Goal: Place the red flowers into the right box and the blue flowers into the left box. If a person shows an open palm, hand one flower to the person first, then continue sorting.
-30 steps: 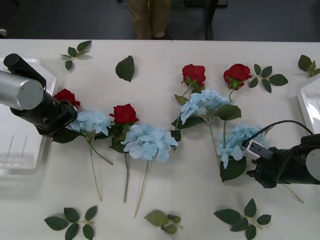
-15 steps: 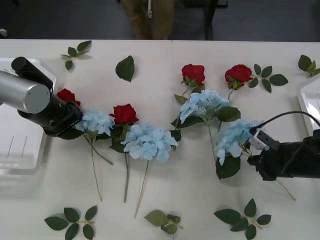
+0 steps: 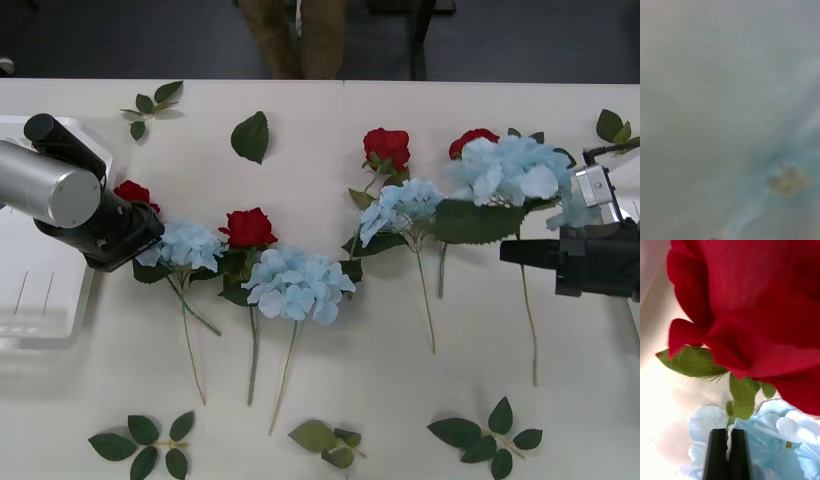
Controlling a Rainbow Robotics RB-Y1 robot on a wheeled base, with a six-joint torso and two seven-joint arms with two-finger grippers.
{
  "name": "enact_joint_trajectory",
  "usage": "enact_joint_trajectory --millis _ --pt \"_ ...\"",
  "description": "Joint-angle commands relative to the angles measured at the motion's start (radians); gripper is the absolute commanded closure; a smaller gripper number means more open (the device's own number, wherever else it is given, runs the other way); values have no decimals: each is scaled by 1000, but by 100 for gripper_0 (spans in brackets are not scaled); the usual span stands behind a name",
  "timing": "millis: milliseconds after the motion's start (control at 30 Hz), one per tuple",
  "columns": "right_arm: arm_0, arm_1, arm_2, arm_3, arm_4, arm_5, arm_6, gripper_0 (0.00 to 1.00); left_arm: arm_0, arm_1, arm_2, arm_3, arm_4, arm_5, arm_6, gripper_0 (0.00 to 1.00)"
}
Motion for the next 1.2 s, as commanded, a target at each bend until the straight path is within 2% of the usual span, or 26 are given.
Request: enact_joint_trajectory --millis 33,133,300,400,533,667,900,1067,1200 --pt "-77 7 139 -145 -54 -187 -110 100 10 -12 -1 -25 -16 -10 -43 100" --pt "-141 33 275 -200 -42 -382 -204 100 10 -12 -1 -25 -17 -10 -46 100" --pt "-233 111 421 -212 -31 -571 -281 100 -10 18 3 -51 -8 34 -54 100" --pt "-276 177 466 -212 -28 -644 -333 100 -38 44 43 -109 -7 159 -53 100" --pt "-335 243 527 -212 -3 -737 -400 100 -45 47 195 -218 -7 376 -51 100" --pt "-352 271 573 -209 29 -812 -408 100 -47 47 241 -312 -10 467 -45 100" --pt "-350 248 578 -209 30 -802 -405 100 -38 39 229 -345 -4 458 -30 100" --pt "-348 180 564 -212 43 -775 -399 100 -35 36 229 -361 1 459 -22 100" --pt "-347 184 556 -212 24 -756 -402 100 -16 25 230 -367 -16 453 -25 100"
